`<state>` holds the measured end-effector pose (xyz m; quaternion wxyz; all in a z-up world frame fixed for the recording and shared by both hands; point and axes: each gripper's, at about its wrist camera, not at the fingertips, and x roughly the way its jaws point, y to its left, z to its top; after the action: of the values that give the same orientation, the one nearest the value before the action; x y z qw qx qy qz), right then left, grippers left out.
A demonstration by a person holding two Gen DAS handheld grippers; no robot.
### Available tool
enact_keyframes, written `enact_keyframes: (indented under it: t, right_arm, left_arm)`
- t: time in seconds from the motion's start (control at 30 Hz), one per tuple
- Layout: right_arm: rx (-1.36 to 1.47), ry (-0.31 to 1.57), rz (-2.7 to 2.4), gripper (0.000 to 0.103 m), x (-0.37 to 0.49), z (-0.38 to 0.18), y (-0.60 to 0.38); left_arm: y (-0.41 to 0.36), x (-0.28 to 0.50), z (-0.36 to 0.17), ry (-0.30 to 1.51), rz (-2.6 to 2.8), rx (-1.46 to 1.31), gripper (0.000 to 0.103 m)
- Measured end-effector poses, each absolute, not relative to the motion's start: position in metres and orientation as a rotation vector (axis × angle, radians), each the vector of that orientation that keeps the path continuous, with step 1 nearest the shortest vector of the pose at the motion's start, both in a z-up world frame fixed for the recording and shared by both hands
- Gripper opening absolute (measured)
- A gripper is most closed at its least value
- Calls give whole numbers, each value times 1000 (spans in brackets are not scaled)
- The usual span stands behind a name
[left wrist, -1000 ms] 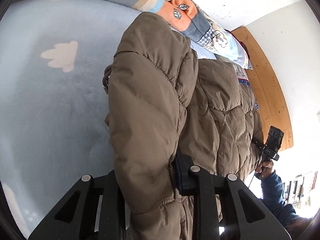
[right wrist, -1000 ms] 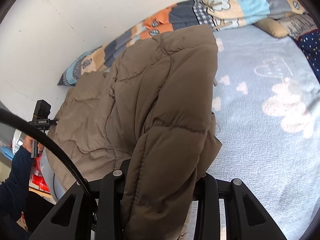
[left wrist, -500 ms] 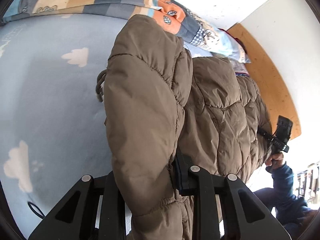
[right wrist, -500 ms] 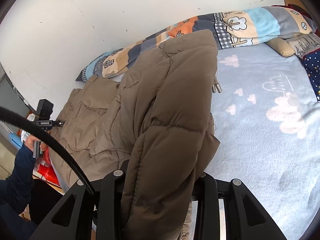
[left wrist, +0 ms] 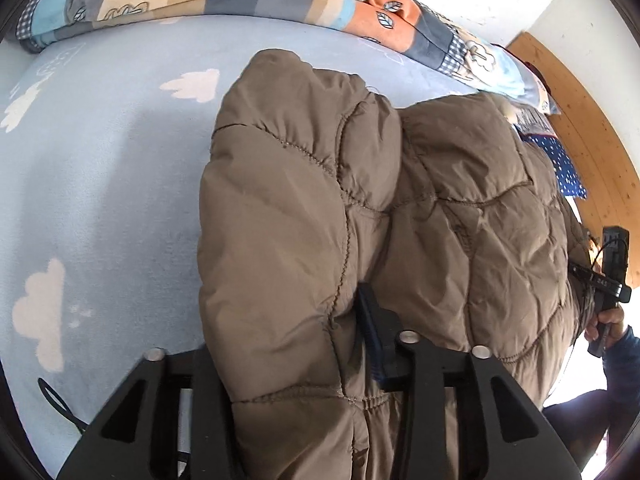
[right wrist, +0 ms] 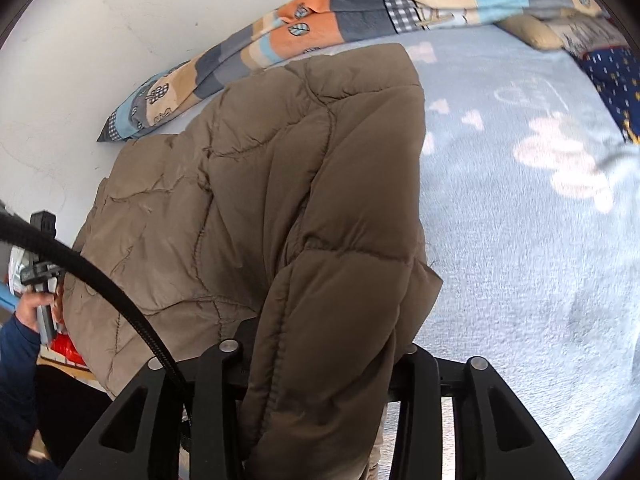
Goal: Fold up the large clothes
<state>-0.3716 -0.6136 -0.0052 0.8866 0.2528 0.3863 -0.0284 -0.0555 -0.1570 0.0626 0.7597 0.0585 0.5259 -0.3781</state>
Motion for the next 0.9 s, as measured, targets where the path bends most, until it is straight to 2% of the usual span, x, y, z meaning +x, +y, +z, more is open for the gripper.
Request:
enact_keyframes:
  t: [0.1, 0.17, 0.37, 0.57, 0.6, 0.63, 0.7, 0.9]
  right_arm:
    - [591, 825, -94, 67, -374, -15, -625]
    - [623, 835, -115, 72, -378, -14, -629]
    - [596, 757, -275, 72, -420, 19, -627]
    - [519, 562, -507, 72, -482, 68, -592]
    - [508, 534, -499, 73, -486, 71, -577]
    - [492, 518, -485, 72, -486, 73, -561]
    - [443, 520, -439, 72, -479, 71, -523]
    - [306, 561, -375, 68, -446, 42, -433]
  left_arm:
    - [-148, -48, 58, 1172, -801, 65, 63]
    - [-143, -44, 59, 1189, -803, 31, 64]
    - [-101, -42, 94, 1092, -738, -51, 70]
    - [-75, -92, 148, 827, -583, -33, 70]
    - [-82, -117, 156, 765, -582, 2, 73]
    - [-88, -134, 158, 727, -579, 26, 80]
    - [-103, -178, 152, 669, -562, 86, 85]
    - [-164, -249, 91, 766, -593, 246, 85]
